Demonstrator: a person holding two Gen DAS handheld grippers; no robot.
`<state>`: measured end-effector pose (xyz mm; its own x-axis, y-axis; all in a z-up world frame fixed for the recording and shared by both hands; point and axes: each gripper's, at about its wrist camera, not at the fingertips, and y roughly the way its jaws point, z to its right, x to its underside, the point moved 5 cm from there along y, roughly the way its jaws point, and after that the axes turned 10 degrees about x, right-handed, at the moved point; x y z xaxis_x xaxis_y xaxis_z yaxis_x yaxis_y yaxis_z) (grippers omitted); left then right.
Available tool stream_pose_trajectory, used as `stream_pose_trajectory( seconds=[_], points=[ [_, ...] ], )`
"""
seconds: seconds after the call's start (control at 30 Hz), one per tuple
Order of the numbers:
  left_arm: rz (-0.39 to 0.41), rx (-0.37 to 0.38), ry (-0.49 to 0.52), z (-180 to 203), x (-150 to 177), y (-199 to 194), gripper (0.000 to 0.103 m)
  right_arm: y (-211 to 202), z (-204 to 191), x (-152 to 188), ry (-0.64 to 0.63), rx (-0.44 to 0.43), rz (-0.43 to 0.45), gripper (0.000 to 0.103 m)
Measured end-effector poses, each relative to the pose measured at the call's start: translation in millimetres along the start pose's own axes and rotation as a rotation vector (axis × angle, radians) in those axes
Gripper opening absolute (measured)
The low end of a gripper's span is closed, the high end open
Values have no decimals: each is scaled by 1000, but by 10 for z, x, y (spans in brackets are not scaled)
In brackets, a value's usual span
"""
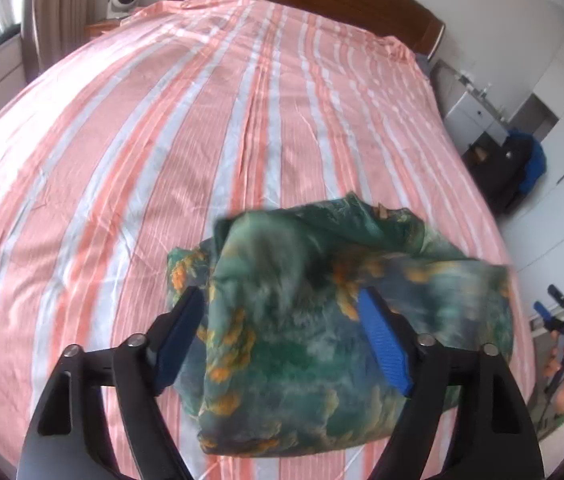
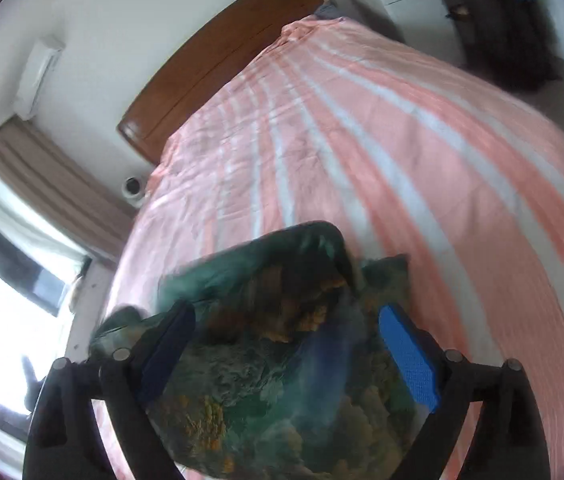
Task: Fold large clothes
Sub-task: 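Grasp the hem corners with the left tool while the right tool grasps the other corner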
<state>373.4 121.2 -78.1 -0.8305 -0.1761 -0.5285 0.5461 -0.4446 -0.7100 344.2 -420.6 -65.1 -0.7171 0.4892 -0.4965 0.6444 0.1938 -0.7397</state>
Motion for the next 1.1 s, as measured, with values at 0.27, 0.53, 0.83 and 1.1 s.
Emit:
stream_pose_trajectory(
  seconds=[0.27, 0.53, 0.83, 1.1],
  points=[
    [-82, -113, 7, -374, 239, 613, 90, 438, 93, 242, -233, 181, -87, 93],
    [-48, -196, 163, 7, 380, 470, 6, 712, -193, 468, -403, 408, 4, 12],
    [275, -254, 336, 582, -407, -19, 6, -234, -993, -86, -578, 389, 397, 11],
    [69, -362, 234, -337, -212, 1538, 9, 1190, -570, -254, -512, 465, 237, 11]
  ],
)
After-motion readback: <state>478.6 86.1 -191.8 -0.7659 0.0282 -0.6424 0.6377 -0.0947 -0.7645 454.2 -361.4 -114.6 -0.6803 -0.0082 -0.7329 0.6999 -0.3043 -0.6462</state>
